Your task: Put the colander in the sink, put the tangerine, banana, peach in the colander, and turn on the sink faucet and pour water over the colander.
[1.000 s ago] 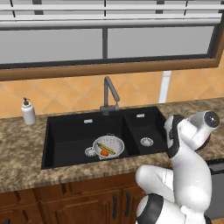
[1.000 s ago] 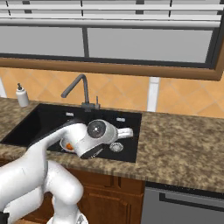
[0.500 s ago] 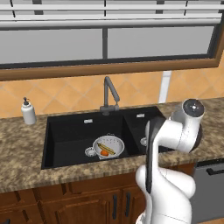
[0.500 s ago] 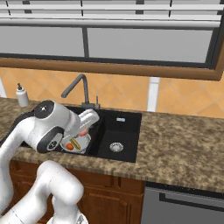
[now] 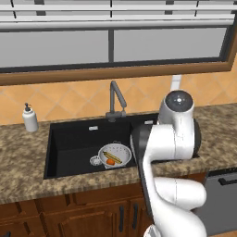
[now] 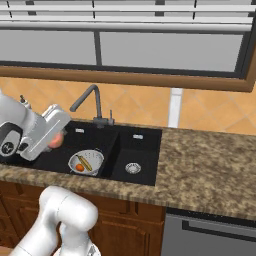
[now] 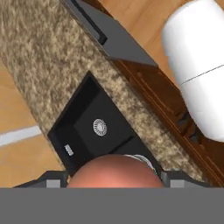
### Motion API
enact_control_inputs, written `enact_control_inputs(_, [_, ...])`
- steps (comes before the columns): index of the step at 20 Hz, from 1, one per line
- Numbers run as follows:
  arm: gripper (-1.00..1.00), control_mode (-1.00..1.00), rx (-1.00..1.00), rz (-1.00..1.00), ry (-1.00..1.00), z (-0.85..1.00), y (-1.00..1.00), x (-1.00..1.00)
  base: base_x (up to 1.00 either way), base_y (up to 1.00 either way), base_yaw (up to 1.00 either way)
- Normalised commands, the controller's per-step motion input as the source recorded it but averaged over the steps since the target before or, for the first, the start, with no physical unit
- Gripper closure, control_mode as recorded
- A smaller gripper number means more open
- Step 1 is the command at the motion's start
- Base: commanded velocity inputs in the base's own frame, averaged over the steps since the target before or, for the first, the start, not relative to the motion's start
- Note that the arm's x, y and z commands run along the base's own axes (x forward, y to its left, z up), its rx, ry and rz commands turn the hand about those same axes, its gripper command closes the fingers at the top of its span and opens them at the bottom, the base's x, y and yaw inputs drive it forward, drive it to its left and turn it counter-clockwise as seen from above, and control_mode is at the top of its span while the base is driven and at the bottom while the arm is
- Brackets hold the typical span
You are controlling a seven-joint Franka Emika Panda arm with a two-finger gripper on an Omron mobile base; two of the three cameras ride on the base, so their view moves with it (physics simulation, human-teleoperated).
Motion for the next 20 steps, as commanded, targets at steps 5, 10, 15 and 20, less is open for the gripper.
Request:
enact_control_inputs(5, [1.00,-1.00,-0.20,0.16,0.25,-0.11,0.80,-0.04,0.00,0.00,0.00])
enact_control_inputs(10, [1.00,-1.00,-0.17,0.31,0.46,-0.21,0.49,0.13,0.00,0.00,0.00])
enact_control_inputs(15, [1.00,-1.00,-0.02,0.30,0.28,-0.60,0.03,0.35,0.00,0.00,0.00])
enact_control_inputs(20, [1.00,-1.00,-0.11,0.14,0.17,-0.51,0.34,0.46,0.00,0.00,0.00])
